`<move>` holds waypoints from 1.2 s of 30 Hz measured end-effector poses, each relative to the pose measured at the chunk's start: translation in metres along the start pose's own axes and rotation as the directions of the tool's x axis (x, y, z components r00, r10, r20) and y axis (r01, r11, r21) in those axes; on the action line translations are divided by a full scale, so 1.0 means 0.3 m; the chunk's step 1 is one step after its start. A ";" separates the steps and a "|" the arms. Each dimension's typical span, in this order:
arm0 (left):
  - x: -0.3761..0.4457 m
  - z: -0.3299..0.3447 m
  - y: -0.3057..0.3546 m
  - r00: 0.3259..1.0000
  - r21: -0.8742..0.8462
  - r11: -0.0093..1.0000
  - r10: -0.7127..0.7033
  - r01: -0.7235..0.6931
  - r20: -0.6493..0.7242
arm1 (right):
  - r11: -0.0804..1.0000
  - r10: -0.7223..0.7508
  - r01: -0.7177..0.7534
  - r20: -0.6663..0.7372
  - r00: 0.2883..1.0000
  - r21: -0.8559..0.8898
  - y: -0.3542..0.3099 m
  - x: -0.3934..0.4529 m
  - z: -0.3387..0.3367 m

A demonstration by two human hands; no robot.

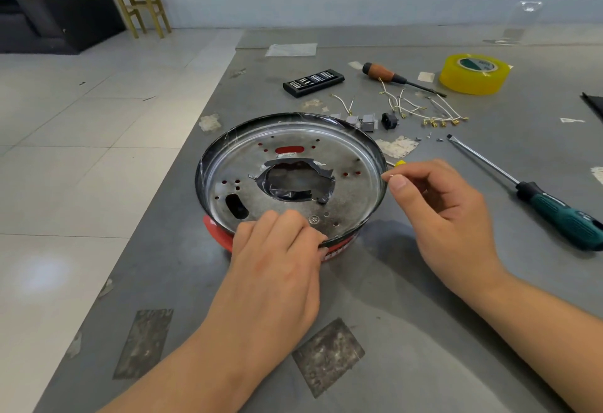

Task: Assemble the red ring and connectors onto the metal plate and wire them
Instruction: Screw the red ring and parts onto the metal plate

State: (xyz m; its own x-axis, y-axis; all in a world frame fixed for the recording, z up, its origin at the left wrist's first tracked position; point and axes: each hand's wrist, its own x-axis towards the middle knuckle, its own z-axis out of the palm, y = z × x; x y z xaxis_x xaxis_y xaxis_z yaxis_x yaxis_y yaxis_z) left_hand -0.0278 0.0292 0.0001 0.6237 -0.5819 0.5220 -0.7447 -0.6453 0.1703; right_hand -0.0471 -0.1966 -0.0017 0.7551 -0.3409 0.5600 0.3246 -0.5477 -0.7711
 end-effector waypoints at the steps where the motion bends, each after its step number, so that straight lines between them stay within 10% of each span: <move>1: 0.001 0.000 -0.001 1.000 0.001 1.000 -0.002 0.002 0.002 | 1.000 -0.007 0.007 0.002 1.000 -0.005 0.001 0.000 0.000; 14: -0.005 -0.028 -0.035 0.996 -0.084 0.996 -0.014 0.006 -0.087 | 1.000 0.004 -0.013 0.334 0.942 0.025 -0.126 0.102 0.023; 24: -0.003 -0.046 -0.058 0.979 -0.143 0.989 -0.075 0.048 -0.189 | 0.969 0.156 0.096 0.868 0.472 -0.226 -0.161 0.325 0.063; 36: 0.103 -0.061 -0.091 0.936 -0.171 0.959 -0.262 0.226 -0.234 | 0.981 0.138 -0.188 0.848 0.512 -0.047 -0.187 0.360 0.125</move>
State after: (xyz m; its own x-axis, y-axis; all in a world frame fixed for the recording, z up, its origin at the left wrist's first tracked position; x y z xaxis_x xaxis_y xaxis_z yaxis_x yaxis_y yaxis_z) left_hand 0.0074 0.0378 0.0269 0.7234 -0.2596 0.6398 -0.6138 -0.6660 0.4238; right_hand 0.0376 -0.1742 0.0906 0.9145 0.3973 -0.0768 0.1499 -0.5089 -0.8477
